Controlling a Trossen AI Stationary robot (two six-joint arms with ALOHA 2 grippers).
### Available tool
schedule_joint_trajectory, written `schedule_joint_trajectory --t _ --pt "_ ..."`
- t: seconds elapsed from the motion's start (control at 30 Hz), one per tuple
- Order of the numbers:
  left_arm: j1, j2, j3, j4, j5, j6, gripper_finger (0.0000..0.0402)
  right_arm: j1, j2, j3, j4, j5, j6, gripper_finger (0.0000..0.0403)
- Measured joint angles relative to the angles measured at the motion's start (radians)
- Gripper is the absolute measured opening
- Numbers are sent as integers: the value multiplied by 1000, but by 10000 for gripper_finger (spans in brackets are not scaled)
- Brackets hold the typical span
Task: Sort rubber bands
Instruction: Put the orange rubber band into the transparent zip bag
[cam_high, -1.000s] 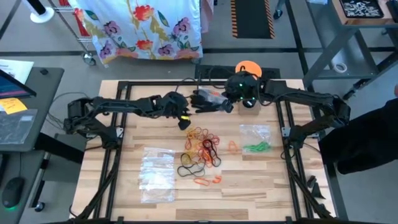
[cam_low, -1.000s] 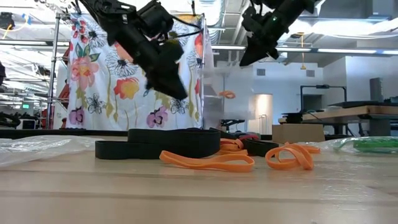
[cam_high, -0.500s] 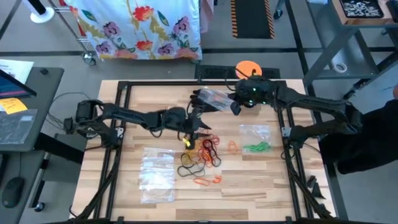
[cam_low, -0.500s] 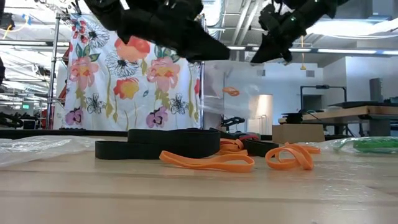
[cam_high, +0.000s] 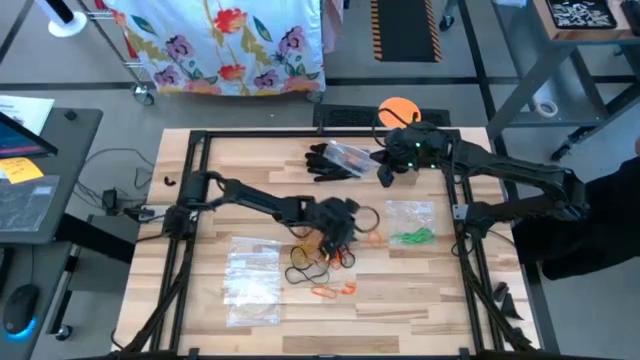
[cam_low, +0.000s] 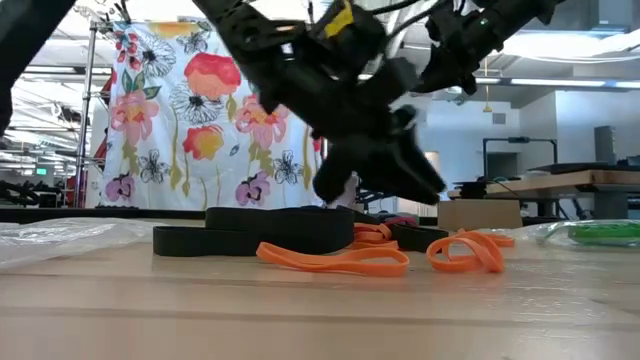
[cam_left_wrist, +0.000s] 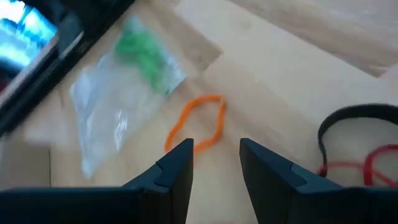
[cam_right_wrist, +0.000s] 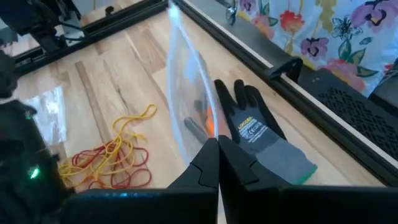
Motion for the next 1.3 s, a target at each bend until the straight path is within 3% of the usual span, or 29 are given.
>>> schedule_joint_trajectory --t 0.4,0.63,0.87,1.1,1.3 --pt "7 293 516 -479 -25 254 127 2 -13 0 -43 -25 -6 0" --pt "7 373 701 -791 -44 362 127 2 -13 0 -72 -26 -11 0" --pt "18 409 729 -870 5 354 122 2 -13 0 -52 -26 -10 0" --pt "17 414 760 -877 0 373 59 2 -13 0 -47 -26 8 0" --pt "18 397 798 -832 27 284 22 3 -13 0 -50 -25 16 0"
